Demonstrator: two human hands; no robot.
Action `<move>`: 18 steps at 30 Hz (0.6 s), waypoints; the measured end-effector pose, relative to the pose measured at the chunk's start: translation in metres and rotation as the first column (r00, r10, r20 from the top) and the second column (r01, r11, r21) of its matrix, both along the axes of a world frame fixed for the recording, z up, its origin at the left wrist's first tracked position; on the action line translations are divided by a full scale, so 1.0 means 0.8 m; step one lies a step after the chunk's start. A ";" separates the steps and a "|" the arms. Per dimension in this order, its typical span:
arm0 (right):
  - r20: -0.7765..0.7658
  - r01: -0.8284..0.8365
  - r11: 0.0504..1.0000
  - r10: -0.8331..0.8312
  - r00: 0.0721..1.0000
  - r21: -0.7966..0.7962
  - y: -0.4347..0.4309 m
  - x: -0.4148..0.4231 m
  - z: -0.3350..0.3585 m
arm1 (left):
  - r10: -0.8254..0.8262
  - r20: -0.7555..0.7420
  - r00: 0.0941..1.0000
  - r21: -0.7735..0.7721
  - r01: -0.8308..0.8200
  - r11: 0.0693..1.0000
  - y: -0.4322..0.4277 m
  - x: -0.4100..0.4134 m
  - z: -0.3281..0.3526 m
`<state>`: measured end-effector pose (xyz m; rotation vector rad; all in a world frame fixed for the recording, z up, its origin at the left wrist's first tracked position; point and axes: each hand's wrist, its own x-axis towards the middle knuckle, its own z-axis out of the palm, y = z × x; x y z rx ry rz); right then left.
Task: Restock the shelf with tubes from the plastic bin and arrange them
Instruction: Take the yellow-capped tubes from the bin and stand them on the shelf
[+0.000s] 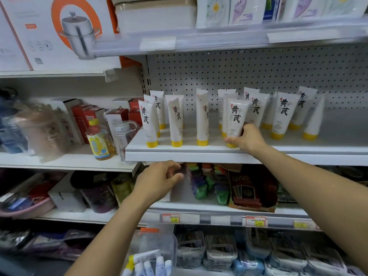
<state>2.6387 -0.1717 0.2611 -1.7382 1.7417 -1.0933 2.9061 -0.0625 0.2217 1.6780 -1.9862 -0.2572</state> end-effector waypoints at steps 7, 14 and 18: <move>-0.002 0.008 1.000 -0.008 1.000 0.028 -0.004 0.002 -0.002 | 0.020 0.018 1.000 0.015 -0.020 1.000 -0.001 0.010 -0.013; -0.086 0.073 0.993 -0.065 0.994 0.092 0.014 0.009 0.000 | -0.014 0.017 1.000 0.058 0.013 0.998 -0.001 0.024 -0.018; -0.143 0.207 0.978 -0.208 0.968 -0.021 0.037 0.016 -0.007 | -0.032 -0.002 0.999 0.086 0.032 0.996 0.001 0.040 -0.023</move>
